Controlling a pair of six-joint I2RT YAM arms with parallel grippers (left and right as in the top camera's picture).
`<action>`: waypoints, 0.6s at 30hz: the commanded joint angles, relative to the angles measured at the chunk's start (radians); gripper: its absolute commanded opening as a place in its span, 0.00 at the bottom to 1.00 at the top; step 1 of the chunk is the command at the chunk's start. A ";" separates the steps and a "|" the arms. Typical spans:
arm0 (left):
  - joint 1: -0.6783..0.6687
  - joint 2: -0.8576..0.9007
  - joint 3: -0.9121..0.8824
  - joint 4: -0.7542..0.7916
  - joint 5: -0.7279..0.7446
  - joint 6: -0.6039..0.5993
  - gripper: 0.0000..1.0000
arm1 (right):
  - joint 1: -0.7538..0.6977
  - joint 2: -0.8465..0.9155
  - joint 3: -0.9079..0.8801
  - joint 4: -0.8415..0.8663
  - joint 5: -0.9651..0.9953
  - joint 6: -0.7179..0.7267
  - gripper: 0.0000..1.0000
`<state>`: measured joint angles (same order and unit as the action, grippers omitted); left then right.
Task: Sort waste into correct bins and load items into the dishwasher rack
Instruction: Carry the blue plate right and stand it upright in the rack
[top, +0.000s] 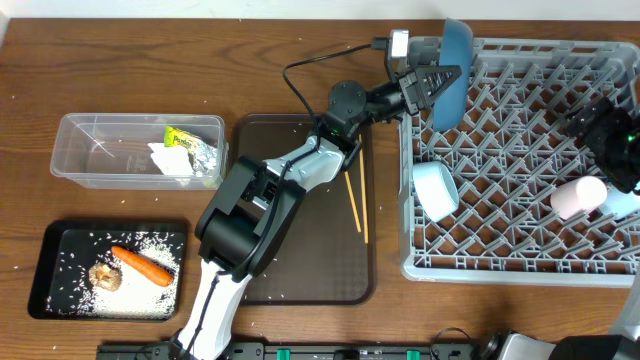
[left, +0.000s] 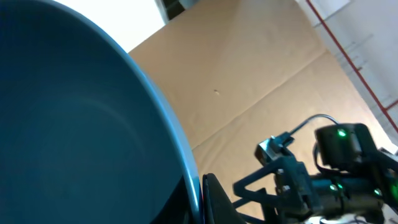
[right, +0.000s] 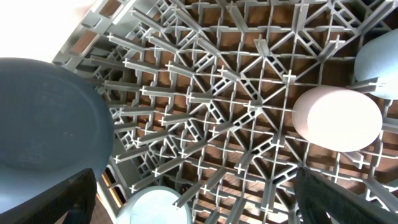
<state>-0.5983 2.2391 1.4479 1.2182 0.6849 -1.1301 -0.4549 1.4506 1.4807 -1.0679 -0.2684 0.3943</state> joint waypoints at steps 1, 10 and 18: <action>0.004 0.009 0.032 -0.034 -0.043 -0.009 0.06 | -0.011 0.001 0.002 -0.006 0.011 -0.018 0.94; 0.023 0.009 0.031 -0.147 -0.050 0.018 0.17 | -0.011 0.001 0.002 -0.026 0.040 -0.018 0.94; 0.066 0.009 0.031 -0.239 -0.042 0.019 0.41 | -0.011 0.001 0.002 -0.026 0.040 -0.018 0.94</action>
<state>-0.5488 2.2391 1.4593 0.9848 0.6296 -1.1225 -0.4549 1.4506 1.4807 -1.0920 -0.2348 0.3897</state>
